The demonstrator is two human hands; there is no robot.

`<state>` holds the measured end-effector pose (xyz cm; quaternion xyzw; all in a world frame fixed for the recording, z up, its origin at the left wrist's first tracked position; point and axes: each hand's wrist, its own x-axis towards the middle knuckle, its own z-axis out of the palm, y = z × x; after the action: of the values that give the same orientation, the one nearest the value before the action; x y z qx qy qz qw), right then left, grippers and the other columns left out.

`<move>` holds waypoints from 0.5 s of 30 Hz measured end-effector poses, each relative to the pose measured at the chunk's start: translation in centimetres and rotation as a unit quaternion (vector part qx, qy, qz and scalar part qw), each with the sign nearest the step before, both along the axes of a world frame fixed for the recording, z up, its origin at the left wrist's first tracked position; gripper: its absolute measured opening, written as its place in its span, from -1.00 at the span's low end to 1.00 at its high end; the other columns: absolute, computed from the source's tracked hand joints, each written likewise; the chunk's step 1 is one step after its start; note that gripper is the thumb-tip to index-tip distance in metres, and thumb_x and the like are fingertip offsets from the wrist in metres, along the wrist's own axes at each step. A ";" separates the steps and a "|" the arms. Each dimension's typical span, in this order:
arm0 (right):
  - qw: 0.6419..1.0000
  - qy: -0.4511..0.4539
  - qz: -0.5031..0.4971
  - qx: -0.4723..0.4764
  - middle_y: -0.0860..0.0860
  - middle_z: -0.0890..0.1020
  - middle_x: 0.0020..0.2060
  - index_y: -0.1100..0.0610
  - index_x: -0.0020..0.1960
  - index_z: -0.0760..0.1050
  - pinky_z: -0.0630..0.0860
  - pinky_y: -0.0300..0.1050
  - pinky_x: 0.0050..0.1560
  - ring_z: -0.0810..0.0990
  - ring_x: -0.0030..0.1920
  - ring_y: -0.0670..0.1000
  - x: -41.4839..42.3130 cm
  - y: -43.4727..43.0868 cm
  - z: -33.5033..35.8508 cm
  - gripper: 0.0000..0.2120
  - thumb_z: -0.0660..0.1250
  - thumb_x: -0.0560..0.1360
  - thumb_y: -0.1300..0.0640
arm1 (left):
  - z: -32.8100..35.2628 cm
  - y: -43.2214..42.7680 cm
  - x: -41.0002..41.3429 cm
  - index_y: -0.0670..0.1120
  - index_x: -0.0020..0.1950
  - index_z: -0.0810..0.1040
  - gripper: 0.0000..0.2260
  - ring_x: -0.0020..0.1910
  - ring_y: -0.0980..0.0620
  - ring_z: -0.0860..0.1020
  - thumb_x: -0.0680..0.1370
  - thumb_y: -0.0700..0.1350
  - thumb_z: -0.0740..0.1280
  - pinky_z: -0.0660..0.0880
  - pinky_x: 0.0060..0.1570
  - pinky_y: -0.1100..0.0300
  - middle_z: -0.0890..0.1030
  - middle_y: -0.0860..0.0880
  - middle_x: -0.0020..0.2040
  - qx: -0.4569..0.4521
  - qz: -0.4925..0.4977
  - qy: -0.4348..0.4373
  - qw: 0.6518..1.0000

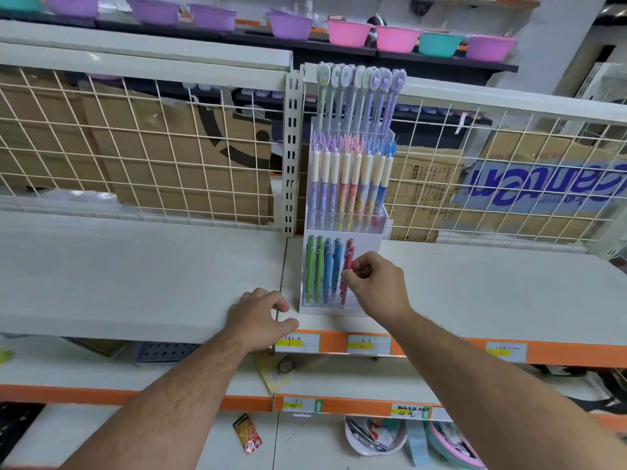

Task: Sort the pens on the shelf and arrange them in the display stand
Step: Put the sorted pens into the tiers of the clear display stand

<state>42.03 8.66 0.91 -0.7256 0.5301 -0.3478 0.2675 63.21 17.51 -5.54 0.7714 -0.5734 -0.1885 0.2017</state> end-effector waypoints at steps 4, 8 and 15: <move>1.000 0.002 -0.003 -0.003 -0.08 0.62 -0.30 0.10 -0.08 0.56 0.46 -0.27 -0.25 0.57 -0.27 -0.08 -0.1 0.0 0.0 -0.90 0.47 0.49 0.12 | -0.1 0.0 0.0 0.21 0.01 0.50 -0.75 0.16 0.13 0.39 0.42 0.24 0.41 0.36 0.18 0.09 0.45 0.21 0.10 -0.001 0.001 -0.001 1.000; 1.000 0.002 -0.010 -0.002 -0.10 0.60 -0.30 0.09 -0.07 0.56 0.47 -0.26 -0.23 0.56 -0.27 -0.08 -0.3 0.3 0.1 -0.88 0.48 0.48 0.10 | -0.2 0.0 0.1 0.22 0.01 0.49 -0.75 0.16 0.13 0.40 0.42 0.24 0.41 0.37 0.19 0.09 0.45 0.21 0.10 -0.003 -0.001 0.000 1.000; 0.996 0.091 -0.020 -0.008 -0.07 0.65 0.00 0.06 0.19 0.57 0.56 -0.10 0.02 0.60 -0.02 -0.04 -1.2 2.1 -0.3 -0.65 0.45 0.49 -0.09 | -0.2 0.1 0.0 0.22 0.02 0.48 -0.76 0.18 0.13 0.40 0.43 0.26 0.38 0.36 0.20 0.09 0.46 0.21 0.11 -0.005 -0.009 -0.014 1.000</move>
<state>40.84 10.72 0.66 -0.7458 0.5636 -0.2897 0.2054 63.20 17.63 -5.78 0.7676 -0.5842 -0.1766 0.1955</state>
